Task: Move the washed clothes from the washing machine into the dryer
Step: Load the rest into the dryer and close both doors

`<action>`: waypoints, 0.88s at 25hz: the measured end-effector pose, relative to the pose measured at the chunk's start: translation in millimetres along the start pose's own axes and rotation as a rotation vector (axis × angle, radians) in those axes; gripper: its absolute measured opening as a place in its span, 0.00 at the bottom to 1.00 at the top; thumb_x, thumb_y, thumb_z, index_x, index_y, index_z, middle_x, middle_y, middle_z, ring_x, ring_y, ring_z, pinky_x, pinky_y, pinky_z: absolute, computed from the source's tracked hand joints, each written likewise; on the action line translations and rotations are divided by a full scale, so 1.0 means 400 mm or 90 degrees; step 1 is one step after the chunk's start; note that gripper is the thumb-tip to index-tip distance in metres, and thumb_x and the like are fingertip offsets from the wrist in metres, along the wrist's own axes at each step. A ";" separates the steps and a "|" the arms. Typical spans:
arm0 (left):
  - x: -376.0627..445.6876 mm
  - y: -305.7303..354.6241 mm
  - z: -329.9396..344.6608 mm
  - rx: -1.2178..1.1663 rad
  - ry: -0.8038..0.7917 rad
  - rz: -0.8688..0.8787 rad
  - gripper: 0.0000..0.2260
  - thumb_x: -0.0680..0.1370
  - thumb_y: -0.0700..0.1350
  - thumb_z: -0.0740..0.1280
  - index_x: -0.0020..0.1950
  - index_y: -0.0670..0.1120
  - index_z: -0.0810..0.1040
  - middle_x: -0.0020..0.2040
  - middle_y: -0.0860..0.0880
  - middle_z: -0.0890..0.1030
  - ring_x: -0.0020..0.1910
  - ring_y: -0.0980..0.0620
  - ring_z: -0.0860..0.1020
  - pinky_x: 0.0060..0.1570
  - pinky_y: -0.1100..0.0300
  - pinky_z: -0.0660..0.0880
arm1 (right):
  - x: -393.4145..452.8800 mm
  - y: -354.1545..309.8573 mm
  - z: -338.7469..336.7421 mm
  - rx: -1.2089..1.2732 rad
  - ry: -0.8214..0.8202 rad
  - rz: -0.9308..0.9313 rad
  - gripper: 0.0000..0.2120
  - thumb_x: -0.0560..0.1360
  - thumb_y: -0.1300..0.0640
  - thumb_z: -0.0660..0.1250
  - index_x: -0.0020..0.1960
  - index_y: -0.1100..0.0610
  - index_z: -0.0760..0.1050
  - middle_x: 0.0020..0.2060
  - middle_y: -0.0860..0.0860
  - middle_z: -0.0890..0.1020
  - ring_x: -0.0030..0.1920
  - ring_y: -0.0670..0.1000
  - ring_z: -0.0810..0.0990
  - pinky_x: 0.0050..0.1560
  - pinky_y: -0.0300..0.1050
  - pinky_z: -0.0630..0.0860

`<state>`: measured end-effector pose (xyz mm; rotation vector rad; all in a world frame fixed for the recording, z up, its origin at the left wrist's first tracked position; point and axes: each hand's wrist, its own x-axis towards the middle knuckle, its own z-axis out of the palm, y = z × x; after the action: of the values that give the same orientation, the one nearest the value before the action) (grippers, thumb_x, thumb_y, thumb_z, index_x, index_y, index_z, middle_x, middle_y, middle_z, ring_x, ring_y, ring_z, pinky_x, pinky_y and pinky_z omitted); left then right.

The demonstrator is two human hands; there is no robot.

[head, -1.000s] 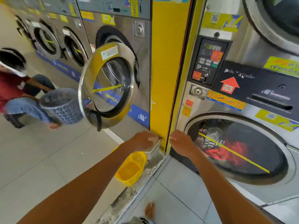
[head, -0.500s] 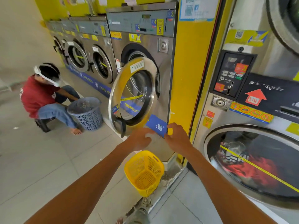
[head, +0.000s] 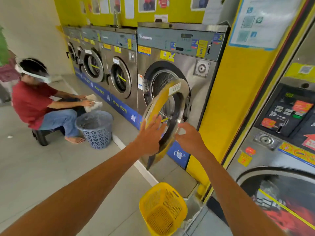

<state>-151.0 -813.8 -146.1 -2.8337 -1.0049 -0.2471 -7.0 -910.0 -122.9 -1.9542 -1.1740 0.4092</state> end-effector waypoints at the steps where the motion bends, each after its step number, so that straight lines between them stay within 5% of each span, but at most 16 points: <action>1: 0.017 -0.041 0.007 0.024 -0.019 -0.001 0.36 0.75 0.45 0.63 0.79 0.45 0.50 0.80 0.43 0.44 0.79 0.42 0.42 0.75 0.37 0.46 | 0.031 -0.033 0.014 0.001 0.018 0.017 0.20 0.75 0.58 0.69 0.65 0.53 0.73 0.58 0.53 0.79 0.47 0.53 0.79 0.44 0.43 0.75; 5: 0.000 -0.208 0.046 0.040 -0.139 -0.025 0.36 0.78 0.46 0.61 0.79 0.40 0.44 0.80 0.41 0.48 0.79 0.44 0.45 0.74 0.42 0.50 | 0.107 -0.157 0.068 -0.021 0.031 0.061 0.22 0.76 0.59 0.67 0.69 0.53 0.70 0.58 0.49 0.75 0.44 0.49 0.75 0.35 0.33 0.68; 9: 0.014 -0.309 0.041 -0.107 -0.246 -0.065 0.38 0.77 0.45 0.62 0.79 0.43 0.41 0.80 0.45 0.45 0.79 0.45 0.43 0.75 0.38 0.49 | 0.170 -0.248 0.106 -0.089 0.003 0.069 0.26 0.78 0.62 0.63 0.75 0.53 0.64 0.66 0.56 0.75 0.60 0.59 0.77 0.54 0.47 0.74; 12: 0.068 -0.302 0.015 -0.204 -0.182 -0.027 0.37 0.78 0.44 0.61 0.79 0.43 0.42 0.80 0.46 0.44 0.79 0.46 0.43 0.75 0.40 0.51 | 0.225 -0.297 0.164 -0.117 -0.041 0.090 0.27 0.79 0.63 0.59 0.77 0.52 0.59 0.58 0.58 0.78 0.59 0.62 0.78 0.46 0.49 0.76; 14: 0.102 -0.304 0.007 -0.268 -0.125 0.007 0.35 0.78 0.40 0.61 0.79 0.42 0.44 0.81 0.45 0.46 0.79 0.46 0.44 0.76 0.43 0.53 | 0.274 -0.319 0.207 -0.103 0.031 0.114 0.19 0.79 0.62 0.59 0.69 0.56 0.68 0.51 0.59 0.80 0.56 0.64 0.79 0.36 0.46 0.69; 19: 0.190 -0.404 0.039 -0.327 -0.071 0.073 0.34 0.76 0.35 0.60 0.79 0.44 0.49 0.80 0.45 0.51 0.79 0.43 0.50 0.72 0.42 0.62 | 0.389 -0.325 0.274 -0.147 0.122 0.103 0.06 0.75 0.62 0.59 0.51 0.59 0.71 0.42 0.58 0.80 0.46 0.63 0.80 0.37 0.45 0.66; 22: 0.265 -0.504 0.036 -0.423 -0.087 0.049 0.25 0.74 0.32 0.57 0.71 0.44 0.65 0.68 0.42 0.73 0.67 0.38 0.71 0.56 0.49 0.73 | 0.427 -0.323 0.367 -0.057 0.124 0.026 0.18 0.75 0.64 0.59 0.64 0.55 0.71 0.41 0.52 0.82 0.40 0.56 0.80 0.40 0.46 0.75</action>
<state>-196.1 -591.0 -126.8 -3.5177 -0.9759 -0.4586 -86.2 -664.5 -94.3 -2.0470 -1.0438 0.1843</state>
